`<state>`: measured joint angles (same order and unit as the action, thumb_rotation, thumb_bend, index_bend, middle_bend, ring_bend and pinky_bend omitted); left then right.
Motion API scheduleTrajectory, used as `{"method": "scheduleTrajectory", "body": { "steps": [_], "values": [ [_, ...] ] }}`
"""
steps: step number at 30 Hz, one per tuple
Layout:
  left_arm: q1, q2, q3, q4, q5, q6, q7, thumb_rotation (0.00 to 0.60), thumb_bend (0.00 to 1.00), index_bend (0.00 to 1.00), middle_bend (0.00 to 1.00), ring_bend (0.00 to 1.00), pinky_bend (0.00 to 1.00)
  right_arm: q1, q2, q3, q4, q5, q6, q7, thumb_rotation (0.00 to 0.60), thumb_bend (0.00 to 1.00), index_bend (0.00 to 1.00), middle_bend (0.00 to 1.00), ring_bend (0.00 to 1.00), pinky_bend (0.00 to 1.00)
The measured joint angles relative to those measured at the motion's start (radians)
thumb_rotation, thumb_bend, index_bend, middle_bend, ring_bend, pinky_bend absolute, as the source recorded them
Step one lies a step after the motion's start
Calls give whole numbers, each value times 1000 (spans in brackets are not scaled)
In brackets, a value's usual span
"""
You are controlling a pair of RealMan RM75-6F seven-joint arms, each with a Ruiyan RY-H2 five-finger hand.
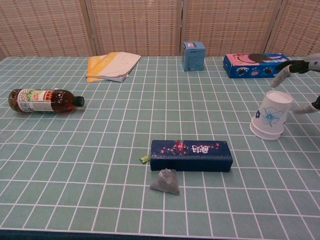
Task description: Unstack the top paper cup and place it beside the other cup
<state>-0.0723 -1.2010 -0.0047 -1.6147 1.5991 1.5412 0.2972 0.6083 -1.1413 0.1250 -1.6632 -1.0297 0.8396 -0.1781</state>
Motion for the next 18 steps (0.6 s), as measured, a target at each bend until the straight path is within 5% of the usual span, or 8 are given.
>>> {"method": "scheduleTrajectory", "body": {
  "steps": [18],
  "values": [
    [-2, -3, 0, 12, 8, 2, -3, 600, 495, 0, 0, 0, 0, 32, -46, 8, 52, 17, -11, 2, 600, 214, 329, 0, 0, 0]
  ]
}}
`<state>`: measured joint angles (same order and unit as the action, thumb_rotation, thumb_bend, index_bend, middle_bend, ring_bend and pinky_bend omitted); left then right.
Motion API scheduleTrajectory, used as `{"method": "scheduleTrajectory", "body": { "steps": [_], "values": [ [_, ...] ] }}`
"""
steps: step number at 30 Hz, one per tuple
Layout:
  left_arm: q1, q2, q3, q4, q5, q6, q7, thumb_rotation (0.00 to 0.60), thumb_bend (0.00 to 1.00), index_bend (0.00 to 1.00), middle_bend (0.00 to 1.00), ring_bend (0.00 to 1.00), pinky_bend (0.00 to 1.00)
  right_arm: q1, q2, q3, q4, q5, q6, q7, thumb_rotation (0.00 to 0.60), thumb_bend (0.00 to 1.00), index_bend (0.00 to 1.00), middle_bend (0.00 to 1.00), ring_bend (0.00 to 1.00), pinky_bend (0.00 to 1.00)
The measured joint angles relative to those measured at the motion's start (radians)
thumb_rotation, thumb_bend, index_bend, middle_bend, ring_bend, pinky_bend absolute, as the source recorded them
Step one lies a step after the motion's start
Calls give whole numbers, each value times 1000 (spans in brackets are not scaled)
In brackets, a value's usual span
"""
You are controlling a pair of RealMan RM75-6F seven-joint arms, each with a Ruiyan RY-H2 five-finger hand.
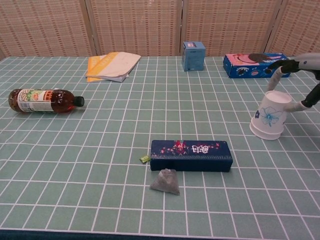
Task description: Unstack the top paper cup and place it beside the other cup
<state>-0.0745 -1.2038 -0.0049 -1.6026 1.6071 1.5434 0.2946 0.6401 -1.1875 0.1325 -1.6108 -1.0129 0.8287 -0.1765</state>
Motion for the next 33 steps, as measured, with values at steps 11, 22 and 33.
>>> {"method": "scheduleTrajectory", "body": {
  "steps": [11, 22, 33],
  "values": [
    [1, 0, 1, 4, 6, 6, -7, 600, 495, 0, 0, 0, 0, 2, 1, 4, -13, -6, 27, -5, 600, 226, 394, 0, 0, 0],
    [-3, -6, -1, 7, -2, -8, 4, 600, 495, 0, 0, 0, 0, -10, 58, 16, -105, -31, 78, -12, 600, 229, 396, 0, 0, 0],
    [-10, -19, -7, 13, -22, -26, 30, 600, 495, 0, 0, 0, 0, -56, 196, 33, -233, -67, 163, -1, 600, 229, 395, 0, 0, 0]
  ]
}}
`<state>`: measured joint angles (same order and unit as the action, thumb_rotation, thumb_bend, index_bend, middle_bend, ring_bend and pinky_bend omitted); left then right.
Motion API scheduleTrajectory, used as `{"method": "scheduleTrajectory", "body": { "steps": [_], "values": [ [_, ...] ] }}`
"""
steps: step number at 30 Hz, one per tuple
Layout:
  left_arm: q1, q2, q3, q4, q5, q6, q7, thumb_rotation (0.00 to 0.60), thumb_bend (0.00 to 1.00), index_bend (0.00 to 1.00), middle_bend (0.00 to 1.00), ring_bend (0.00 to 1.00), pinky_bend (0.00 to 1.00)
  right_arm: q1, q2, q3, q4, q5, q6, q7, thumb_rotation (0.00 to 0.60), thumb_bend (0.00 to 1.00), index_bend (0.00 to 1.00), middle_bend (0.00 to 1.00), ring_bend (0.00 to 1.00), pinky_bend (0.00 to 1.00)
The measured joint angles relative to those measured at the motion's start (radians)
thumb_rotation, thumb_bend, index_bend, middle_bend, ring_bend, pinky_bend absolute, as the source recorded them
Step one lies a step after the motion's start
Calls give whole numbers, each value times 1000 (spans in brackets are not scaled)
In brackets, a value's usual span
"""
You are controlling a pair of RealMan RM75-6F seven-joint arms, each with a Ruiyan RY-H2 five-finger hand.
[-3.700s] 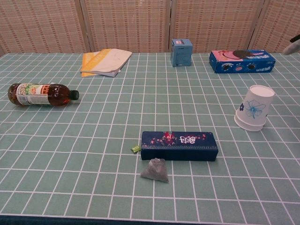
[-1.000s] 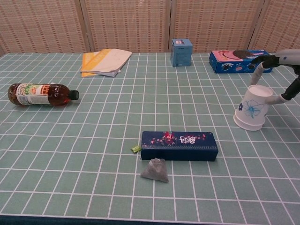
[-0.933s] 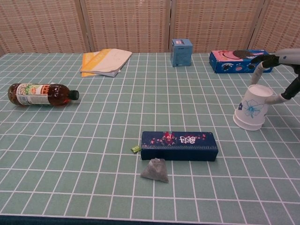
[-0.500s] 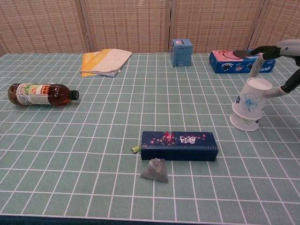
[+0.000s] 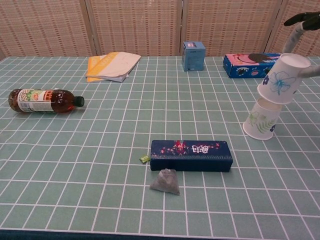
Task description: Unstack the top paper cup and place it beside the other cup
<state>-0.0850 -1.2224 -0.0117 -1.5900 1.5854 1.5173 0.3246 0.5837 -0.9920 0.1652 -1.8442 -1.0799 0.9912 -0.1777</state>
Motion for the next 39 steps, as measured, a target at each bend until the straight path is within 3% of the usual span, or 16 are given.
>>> {"method": "scheduleTrajectory", "body": {
  "steps": [7, 14, 28, 39],
  "values": [
    [-4, -12, -5, 3, -16, -9, 22, 600, 495, 0, 0, 0, 0, -63, 97, -12, -27, -53, 28, 78, 600, 230, 396, 0, 0, 0],
    [-10, -26, -6, 7, -26, -23, 47, 600, 495, 0, 0, 0, 0, -115, 112, -51, 30, -127, 31, 170, 600, 230, 396, 0, 0, 0],
    [-8, -22, -3, 2, -28, -18, 41, 600, 495, 0, 0, 0, 0, -112, -28, -73, 269, -159, -65, 286, 600, 229, 396, 0, 0, 0],
    [-7, -17, 0, 2, -26, -14, 33, 600, 495, 0, 0, 0, 0, -82, -105, -66, 352, -134, -123, 277, 600, 230, 396, 0, 0, 0]
  ]
}}
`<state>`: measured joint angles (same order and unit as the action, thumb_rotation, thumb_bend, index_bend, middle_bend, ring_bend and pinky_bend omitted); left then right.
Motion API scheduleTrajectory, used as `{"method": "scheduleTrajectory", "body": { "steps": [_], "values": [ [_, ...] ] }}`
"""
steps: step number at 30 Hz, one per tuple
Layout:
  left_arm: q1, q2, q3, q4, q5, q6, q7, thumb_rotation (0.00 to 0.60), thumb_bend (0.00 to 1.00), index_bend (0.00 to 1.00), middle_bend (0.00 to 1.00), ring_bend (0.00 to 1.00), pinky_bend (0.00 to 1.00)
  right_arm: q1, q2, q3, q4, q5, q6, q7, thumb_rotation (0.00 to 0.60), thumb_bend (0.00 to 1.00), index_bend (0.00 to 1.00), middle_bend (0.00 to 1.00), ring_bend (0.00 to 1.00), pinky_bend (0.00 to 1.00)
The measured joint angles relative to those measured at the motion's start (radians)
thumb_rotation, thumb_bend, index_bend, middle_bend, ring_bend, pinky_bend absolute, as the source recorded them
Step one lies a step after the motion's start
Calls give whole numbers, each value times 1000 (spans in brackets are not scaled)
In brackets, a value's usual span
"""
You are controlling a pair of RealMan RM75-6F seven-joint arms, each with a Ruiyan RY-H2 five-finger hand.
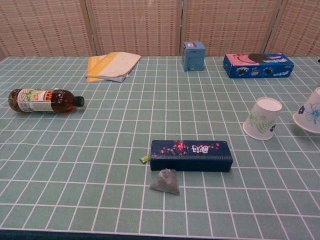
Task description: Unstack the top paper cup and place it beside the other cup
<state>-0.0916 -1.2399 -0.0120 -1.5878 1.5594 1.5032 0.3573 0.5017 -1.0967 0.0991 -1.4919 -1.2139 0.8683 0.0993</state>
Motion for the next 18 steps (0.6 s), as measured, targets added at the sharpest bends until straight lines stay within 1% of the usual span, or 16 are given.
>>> {"method": "scheduleTrajectory", "body": {
  "steps": [10, 18],
  "values": [
    [-4, -6, 0, 4, -6, -10, 11, 600, 495, 0, 0, 0, 0, 14, -43, 5, 67, 10, -40, 22, 600, 229, 396, 0, 0, 0],
    [-2, -7, 1, 3, -3, -3, 12, 600, 495, 0, 0, 0, 0, 23, -58, 10, 83, 12, -55, 27, 600, 230, 396, 0, 0, 0]
  ]
}}
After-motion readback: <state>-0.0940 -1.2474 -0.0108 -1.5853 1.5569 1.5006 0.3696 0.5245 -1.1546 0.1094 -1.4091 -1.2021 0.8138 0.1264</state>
